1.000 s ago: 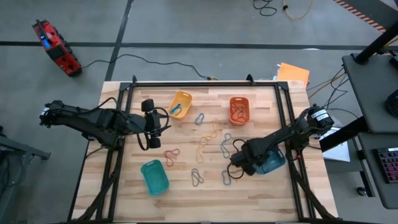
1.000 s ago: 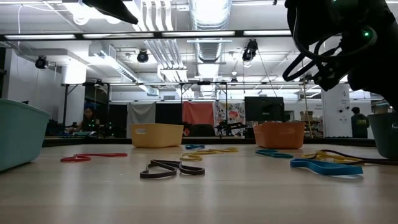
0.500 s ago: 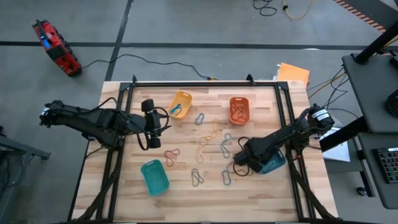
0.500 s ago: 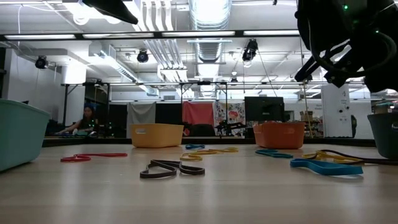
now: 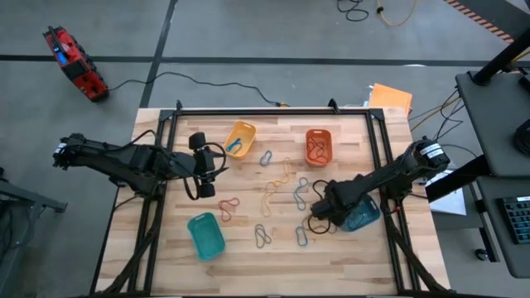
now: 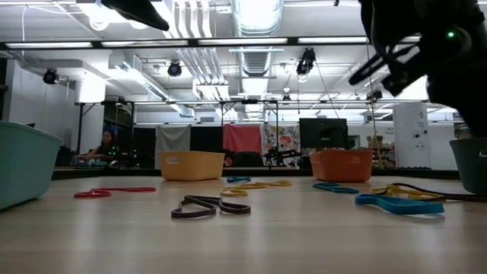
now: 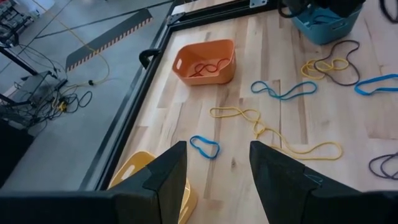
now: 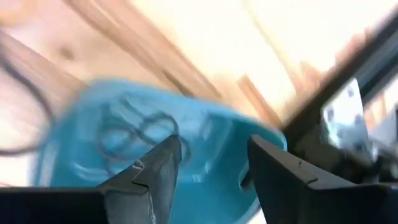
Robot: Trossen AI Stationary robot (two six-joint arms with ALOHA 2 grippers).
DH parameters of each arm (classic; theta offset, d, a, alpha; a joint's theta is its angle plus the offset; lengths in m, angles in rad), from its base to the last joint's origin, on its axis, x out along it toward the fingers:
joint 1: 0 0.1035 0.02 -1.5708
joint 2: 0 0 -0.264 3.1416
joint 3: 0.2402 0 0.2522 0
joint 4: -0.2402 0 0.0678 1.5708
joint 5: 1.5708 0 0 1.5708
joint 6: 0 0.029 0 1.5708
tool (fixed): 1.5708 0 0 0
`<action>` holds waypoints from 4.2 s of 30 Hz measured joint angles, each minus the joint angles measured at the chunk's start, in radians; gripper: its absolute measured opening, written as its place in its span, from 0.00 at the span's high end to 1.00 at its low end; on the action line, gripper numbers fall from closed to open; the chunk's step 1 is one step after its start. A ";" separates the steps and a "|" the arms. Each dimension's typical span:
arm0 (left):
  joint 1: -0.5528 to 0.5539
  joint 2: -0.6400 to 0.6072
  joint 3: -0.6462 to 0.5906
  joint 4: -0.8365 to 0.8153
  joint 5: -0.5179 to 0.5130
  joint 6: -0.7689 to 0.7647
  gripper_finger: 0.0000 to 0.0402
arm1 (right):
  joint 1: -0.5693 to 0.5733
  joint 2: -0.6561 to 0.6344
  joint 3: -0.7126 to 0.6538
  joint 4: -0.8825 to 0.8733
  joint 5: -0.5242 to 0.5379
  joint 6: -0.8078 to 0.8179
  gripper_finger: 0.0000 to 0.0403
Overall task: Sort rubber bands into baskets
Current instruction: Put the yellow rubber band into the green bin
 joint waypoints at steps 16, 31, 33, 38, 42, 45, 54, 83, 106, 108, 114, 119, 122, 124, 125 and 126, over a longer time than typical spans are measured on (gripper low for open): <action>-0.001 0.136 0.000 0.001 0.133 -0.045 0.60 | 0.000 -0.149 0.008 0.602 0.444 -0.474 0.62; -0.004 0.274 0.000 0.005 0.221 -0.156 0.60 | -0.001 -0.148 -0.009 1.071 0.562 -0.987 0.67; -0.004 0.292 0.000 0.004 0.238 -0.182 0.60 | -0.001 -0.148 -0.009 1.072 0.562 -1.002 0.68; -0.007 0.354 0.000 0.006 0.239 -0.223 0.60 | 0.000 -0.160 -0.011 1.052 0.557 -1.031 0.67; -0.008 0.406 0.000 0.048 0.238 -0.223 0.60 | -0.002 -0.211 -0.012 1.024 0.534 -1.064 0.66; -0.008 0.449 0.000 0.097 0.238 -0.237 0.60 | -0.002 -0.270 -0.018 1.010 0.525 -1.068 0.65; -0.008 0.580 0.001 0.190 0.234 -0.417 0.60 | -0.011 -0.443 -0.140 1.009 0.545 -0.989 0.67; 0.004 0.862 0.001 0.571 0.182 -0.435 0.60 | -0.011 -0.466 -0.223 1.066 0.527 -0.821 0.65; 0.008 0.953 0.006 0.612 0.182 -0.490 0.74 | -0.011 -0.466 -0.223 1.066 0.527 -0.811 0.63; 0.008 0.953 0.006 0.611 0.183 -0.490 0.81 | -0.011 -0.466 -0.223 1.066 0.527 -0.811 0.63; 0.010 0.954 0.005 0.605 0.176 -0.482 0.99 | -0.011 -0.466 -0.223 1.066 0.527 -0.811 0.62; 0.007 0.940 0.006 0.599 0.182 -0.456 1.00 | -0.011 -0.466 -0.233 1.066 0.527 -0.811 0.64; 0.001 0.908 0.004 0.570 0.200 -0.430 1.00 | -0.011 -0.466 -0.239 1.066 0.527 -0.811 0.64; -0.004 0.879 0.001 0.556 0.207 -0.415 1.00 | -0.011 -0.466 -0.243 1.066 0.527 -0.811 0.64; -0.006 0.860 0.002 0.553 0.207 -0.409 1.00 | -0.011 -0.466 -0.246 1.066 0.527 -0.811 0.64; -0.008 0.841 0.003 0.546 0.206 -0.405 1.00 | -0.011 -0.466 -0.247 1.065 0.527 -0.811 0.64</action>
